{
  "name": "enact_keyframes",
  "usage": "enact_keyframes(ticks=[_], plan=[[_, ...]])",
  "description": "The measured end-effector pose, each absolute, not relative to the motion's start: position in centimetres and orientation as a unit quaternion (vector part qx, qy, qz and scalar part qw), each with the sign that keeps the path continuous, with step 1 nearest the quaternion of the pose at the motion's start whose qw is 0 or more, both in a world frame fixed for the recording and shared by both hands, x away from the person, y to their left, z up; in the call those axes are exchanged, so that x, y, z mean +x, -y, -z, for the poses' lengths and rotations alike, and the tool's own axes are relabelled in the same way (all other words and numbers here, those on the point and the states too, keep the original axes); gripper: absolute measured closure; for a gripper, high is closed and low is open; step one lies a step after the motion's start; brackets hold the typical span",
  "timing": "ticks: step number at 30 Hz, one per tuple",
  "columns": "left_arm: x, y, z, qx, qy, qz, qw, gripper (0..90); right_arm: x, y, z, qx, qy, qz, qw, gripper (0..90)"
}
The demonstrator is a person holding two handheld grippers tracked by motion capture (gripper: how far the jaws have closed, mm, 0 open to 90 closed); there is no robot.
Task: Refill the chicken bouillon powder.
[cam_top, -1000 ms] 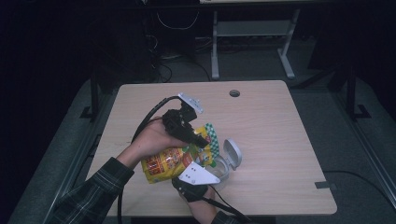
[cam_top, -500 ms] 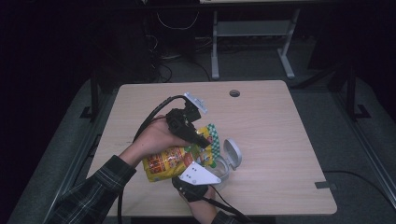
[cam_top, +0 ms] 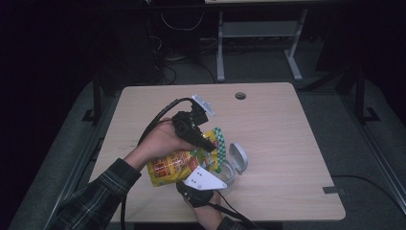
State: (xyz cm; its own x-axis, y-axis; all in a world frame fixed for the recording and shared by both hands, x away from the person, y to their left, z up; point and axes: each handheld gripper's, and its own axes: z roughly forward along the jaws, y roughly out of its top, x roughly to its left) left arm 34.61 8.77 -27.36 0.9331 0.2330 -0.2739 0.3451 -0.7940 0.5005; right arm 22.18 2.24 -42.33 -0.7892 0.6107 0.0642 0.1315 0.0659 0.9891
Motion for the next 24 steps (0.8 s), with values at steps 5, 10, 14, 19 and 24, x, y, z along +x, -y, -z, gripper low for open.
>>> enact_keyframes(ticks=[5,10,14,19,24], plan=[[34.66,-8.71,27.43,0.943,-0.152,0.100,0.279,90.0,22.17,-2.26,42.36,0.262,-0.705,-0.631,0.191,89.8],[34.65,-8.61,27.41,0.942,-0.155,0.101,0.278,90.0,22.16,-2.22,42.33,0.263,-0.704,-0.632,0.190,89.8],[34.64,-8.56,27.40,0.943,-0.154,0.101,0.277,90.0,22.16,-2.22,42.34,0.263,-0.704,-0.632,0.190,89.8],[34.62,-8.55,27.39,0.943,-0.154,0.101,0.277,90.0,22.13,-2.21,42.32,0.262,-0.704,-0.632,0.191,89.8],[34.64,-8.51,27.38,0.944,-0.155,0.101,0.274,90.0,22.15,-2.21,42.32,0.263,-0.703,-0.633,0.189,89.8]])
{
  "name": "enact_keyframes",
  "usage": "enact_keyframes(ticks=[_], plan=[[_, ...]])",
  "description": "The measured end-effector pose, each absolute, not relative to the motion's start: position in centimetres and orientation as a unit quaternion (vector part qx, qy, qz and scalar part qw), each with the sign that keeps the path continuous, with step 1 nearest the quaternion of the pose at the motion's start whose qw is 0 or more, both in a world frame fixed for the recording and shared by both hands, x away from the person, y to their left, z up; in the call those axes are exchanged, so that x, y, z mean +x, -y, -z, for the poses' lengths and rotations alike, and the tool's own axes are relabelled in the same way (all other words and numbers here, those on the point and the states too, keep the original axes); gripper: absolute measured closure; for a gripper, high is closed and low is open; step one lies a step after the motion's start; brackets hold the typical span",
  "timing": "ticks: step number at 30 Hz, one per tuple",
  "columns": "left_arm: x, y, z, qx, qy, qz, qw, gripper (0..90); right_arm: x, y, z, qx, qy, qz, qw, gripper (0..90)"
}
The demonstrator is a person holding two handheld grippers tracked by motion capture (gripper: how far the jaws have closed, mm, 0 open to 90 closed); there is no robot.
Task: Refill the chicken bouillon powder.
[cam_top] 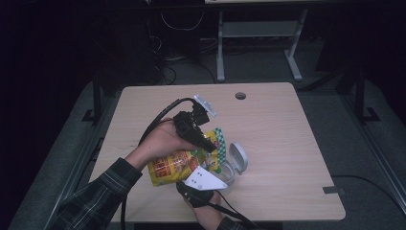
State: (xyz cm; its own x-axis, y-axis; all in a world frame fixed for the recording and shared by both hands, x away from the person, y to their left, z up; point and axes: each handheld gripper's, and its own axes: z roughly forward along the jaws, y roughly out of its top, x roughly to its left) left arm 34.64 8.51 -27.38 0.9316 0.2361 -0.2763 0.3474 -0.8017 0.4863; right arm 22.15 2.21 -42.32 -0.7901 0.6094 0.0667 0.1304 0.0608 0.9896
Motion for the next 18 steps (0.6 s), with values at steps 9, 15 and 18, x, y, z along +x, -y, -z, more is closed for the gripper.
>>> enact_keyframes(ticks=[9,15,18], plan=[[34.66,-8.31,27.35,0.944,-0.158,0.102,0.270,90.0,22.11,-2.18,42.28,0.265,-0.700,-0.637,0.185,89.8],[34.70,-8.18,27.35,0.945,-0.161,0.103,0.265,90.0,22.09,-2.16,42.24,0.264,-0.699,-0.639,0.184,89.8],[34.68,-8.10,27.35,0.945,-0.162,0.104,0.264,90.0,22.05,-2.15,42.25,0.263,-0.699,-0.640,0.183,89.8]])
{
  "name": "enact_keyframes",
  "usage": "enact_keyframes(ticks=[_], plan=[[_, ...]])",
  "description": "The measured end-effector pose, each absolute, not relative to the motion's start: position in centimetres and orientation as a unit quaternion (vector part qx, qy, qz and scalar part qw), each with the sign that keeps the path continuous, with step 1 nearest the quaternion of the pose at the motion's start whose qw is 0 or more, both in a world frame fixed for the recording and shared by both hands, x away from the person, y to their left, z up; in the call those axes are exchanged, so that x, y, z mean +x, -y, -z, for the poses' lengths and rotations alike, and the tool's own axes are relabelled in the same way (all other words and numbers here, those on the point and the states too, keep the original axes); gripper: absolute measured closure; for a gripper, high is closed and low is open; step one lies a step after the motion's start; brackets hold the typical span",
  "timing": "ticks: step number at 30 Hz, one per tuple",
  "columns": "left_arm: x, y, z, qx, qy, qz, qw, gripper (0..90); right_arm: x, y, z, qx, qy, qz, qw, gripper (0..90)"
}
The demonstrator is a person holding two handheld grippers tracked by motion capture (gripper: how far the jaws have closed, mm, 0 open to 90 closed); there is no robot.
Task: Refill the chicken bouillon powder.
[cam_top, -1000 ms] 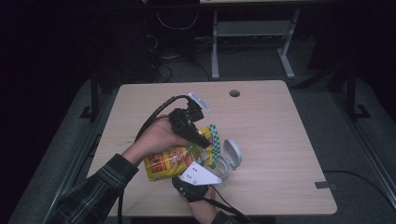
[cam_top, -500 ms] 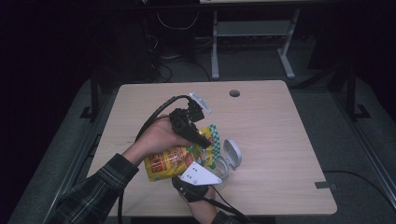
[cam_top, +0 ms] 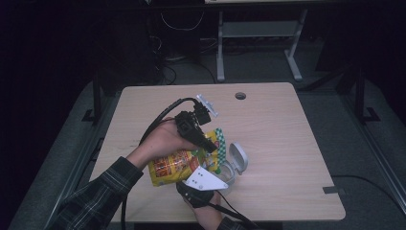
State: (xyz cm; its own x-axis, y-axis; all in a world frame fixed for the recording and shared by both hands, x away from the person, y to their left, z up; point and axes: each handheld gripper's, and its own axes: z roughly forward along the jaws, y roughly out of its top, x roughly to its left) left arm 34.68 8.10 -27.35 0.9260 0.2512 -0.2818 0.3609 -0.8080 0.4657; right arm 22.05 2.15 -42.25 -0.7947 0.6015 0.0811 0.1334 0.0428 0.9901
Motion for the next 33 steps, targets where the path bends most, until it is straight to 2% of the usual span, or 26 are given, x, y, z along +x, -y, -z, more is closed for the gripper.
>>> enact_keyframes(ticks=[33], plan=[[35.0,-6.9,27.4,0.949,-0.175,0.108,0.239,90.0,22.1,-1.8,42.0,0.267,-0.687,-0.653,0.174,89.8]])
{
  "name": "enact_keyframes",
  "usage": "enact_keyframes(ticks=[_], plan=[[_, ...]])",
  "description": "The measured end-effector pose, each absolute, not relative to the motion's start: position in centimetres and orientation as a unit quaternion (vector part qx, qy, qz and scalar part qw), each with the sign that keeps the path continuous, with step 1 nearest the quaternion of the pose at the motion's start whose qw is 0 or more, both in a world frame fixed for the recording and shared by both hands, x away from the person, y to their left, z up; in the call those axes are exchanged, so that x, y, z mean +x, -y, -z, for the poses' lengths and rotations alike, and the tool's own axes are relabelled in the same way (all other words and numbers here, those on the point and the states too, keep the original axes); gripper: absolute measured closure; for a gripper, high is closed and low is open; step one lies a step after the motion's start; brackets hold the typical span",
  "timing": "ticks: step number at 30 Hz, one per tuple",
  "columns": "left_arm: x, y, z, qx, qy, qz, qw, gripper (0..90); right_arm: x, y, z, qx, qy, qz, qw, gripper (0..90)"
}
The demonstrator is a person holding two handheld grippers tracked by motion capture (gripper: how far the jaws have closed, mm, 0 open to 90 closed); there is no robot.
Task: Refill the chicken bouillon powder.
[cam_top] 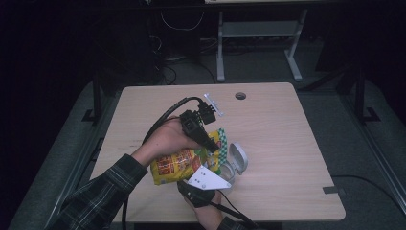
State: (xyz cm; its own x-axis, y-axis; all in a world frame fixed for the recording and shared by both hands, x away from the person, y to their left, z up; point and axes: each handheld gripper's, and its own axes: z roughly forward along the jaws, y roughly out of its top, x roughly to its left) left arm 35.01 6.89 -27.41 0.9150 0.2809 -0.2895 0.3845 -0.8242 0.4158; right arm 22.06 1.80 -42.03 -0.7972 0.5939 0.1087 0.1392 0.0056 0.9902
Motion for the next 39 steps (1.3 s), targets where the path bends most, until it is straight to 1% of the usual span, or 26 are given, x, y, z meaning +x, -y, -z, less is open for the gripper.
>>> enact_keyframes(ticks=[14,19,39], plan=[[35.03,-6.69,27.32,0.951,-0.170,0.107,0.234,90.0,22.08,-1.69,41.98,0.265,-0.687,-0.654,0.176,89.8],[34.89,-6.80,27.21,0.949,-0.173,0.106,0.243,90.0,22.10,-1.65,41.93,0.262,-0.687,-0.653,0.179,89.8],[34.89,-7.26,27.40,0.947,-0.177,0.103,0.247,90.0,22.10,-1.84,42.08,0.260,-0.692,-0.651,0.176,89.8]])
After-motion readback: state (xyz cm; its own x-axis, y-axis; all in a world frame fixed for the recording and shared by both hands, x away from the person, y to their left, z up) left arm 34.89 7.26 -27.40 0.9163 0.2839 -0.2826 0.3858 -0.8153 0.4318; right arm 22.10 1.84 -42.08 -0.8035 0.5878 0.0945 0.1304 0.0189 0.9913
